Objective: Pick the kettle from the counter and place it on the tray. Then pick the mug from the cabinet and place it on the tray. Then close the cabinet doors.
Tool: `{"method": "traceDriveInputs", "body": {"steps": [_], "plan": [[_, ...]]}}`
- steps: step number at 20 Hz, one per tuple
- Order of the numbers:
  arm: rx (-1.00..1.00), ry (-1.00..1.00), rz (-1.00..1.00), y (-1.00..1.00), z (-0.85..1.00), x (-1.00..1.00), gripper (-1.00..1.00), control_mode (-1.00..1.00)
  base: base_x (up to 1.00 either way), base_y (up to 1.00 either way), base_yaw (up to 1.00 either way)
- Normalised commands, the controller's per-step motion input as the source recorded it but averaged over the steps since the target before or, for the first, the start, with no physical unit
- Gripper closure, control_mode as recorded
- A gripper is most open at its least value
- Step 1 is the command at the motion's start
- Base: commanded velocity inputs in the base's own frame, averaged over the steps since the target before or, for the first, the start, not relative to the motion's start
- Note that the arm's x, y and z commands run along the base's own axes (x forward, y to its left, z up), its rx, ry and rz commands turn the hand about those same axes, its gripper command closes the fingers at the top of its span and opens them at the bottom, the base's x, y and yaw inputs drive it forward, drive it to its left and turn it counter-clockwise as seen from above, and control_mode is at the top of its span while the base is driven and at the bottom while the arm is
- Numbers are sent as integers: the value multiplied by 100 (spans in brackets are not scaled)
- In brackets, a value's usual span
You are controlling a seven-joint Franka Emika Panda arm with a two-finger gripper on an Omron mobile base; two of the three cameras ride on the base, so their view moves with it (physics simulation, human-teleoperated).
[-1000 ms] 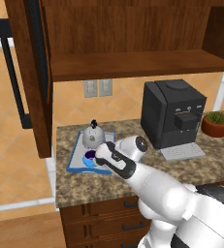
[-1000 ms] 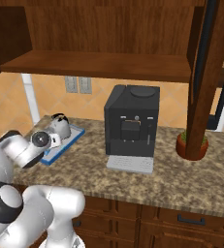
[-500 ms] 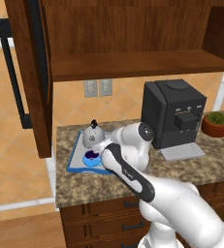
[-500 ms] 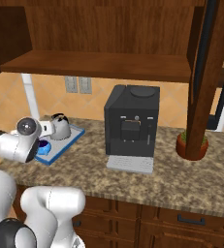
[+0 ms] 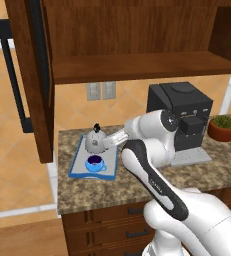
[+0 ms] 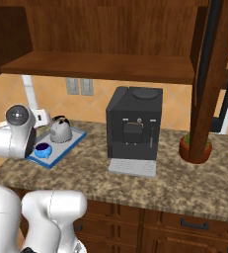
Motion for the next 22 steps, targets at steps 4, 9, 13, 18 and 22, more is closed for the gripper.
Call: {"method": "traceDriveInputs", "body": {"steps": [4, 9, 13, 18, 22], "plan": [[-4, -7, 17, -13, 54, -40, -100, -100, 0, 0, 0], [-8, -2, 22, -1, 45, -33, -100, -100, 0, 0, 0], [-12, 3, 15, 0, 33, -22, -100, -100, 0, 0, 0], [-15, 2, 10, 2, 28, -15, -100, -100, 0, 0, 0], [-15, 0, 10, 1, 27, -19, -100, -100, 0, 0, 0]]}}
